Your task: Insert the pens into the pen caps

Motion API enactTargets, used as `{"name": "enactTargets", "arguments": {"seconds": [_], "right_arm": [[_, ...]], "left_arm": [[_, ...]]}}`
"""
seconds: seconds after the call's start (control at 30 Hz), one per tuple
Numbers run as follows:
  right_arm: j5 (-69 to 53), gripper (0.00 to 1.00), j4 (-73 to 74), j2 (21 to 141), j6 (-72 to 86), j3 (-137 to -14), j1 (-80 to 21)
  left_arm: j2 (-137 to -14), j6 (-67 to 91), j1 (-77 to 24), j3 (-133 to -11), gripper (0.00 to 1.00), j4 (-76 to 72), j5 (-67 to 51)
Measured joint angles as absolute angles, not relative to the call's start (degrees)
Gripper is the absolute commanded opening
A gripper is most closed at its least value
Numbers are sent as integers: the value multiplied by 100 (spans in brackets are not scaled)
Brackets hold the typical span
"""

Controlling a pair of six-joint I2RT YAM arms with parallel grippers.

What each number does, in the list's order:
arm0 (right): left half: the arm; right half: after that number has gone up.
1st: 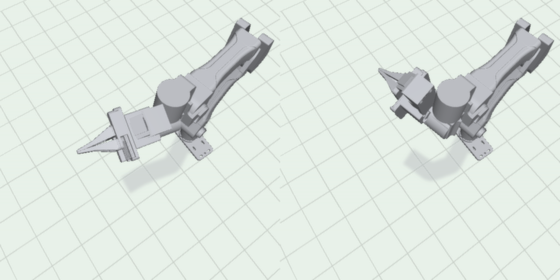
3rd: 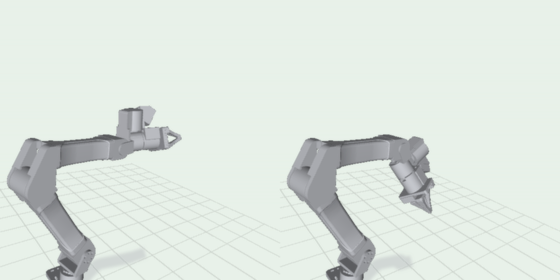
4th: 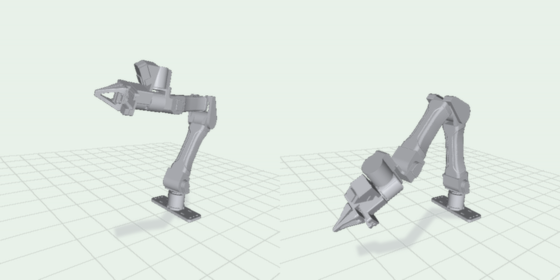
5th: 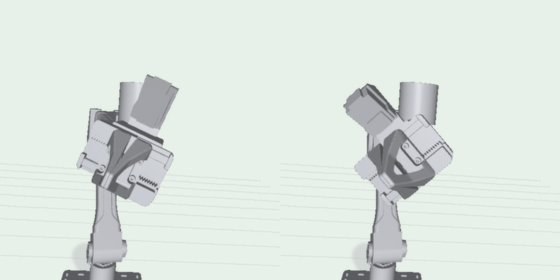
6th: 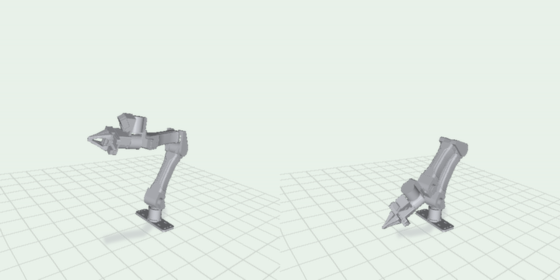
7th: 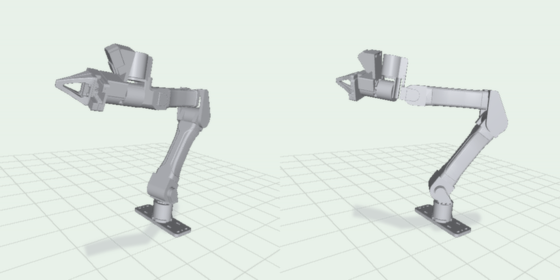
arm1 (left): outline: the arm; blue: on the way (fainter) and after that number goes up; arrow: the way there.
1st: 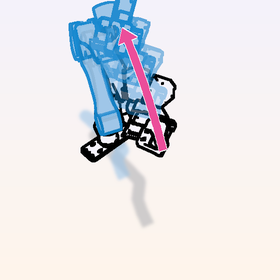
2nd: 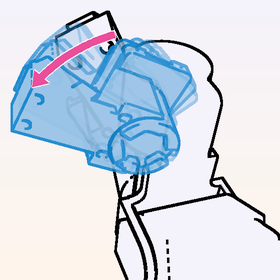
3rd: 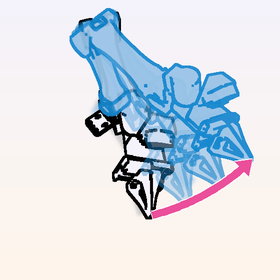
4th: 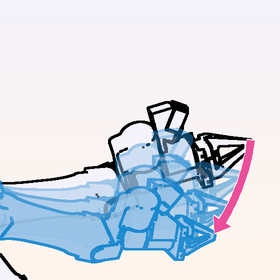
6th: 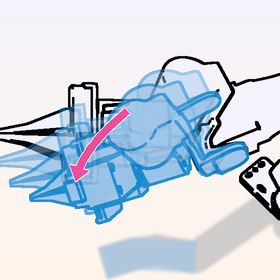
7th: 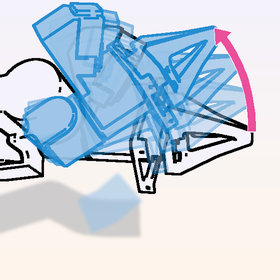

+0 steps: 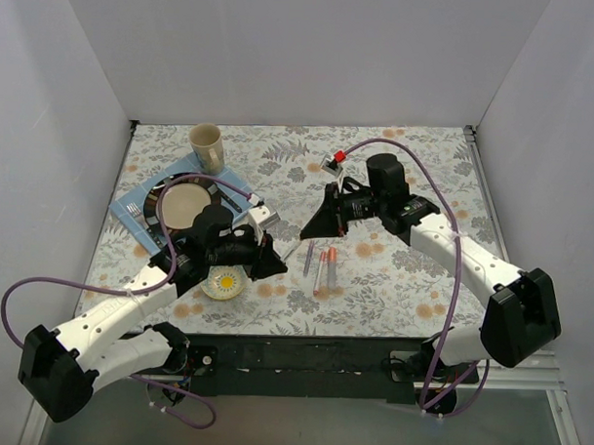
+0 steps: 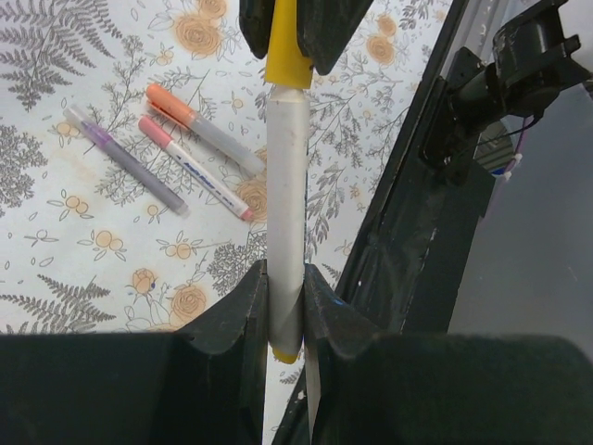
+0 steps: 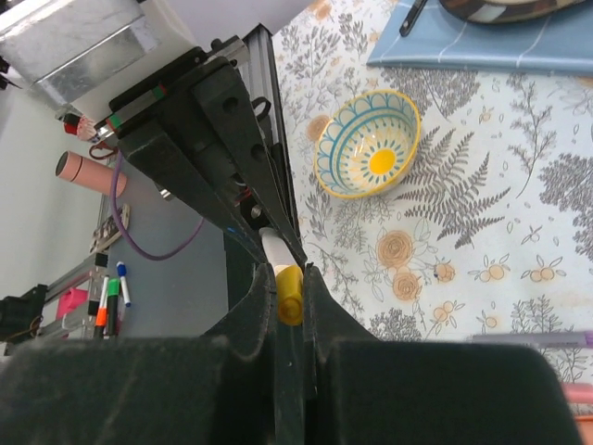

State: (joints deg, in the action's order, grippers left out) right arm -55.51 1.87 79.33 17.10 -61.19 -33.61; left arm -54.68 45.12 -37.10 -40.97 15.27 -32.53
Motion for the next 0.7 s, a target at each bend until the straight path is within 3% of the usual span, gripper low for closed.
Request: {"name": "enactTargets", "arguments": {"seconds": [0.13, 0.43, 0.7], "right_arm": [[-5439, 1, 607, 8049, 1640, -6101, -3406], [-4753, 1, -344, 7874, 3037, -5376, -3601], [-4230, 1, -298, 7870, 3142, -5430, -3802]], "left_arm": [[-5588, 4296, -3747, -4099, 0, 1758, -3157], [-6156, 3863, -3811, -4248, 0, 2075, -3076], [-6230, 3728, -3811, -4324, 0, 2241, -2908]]}}
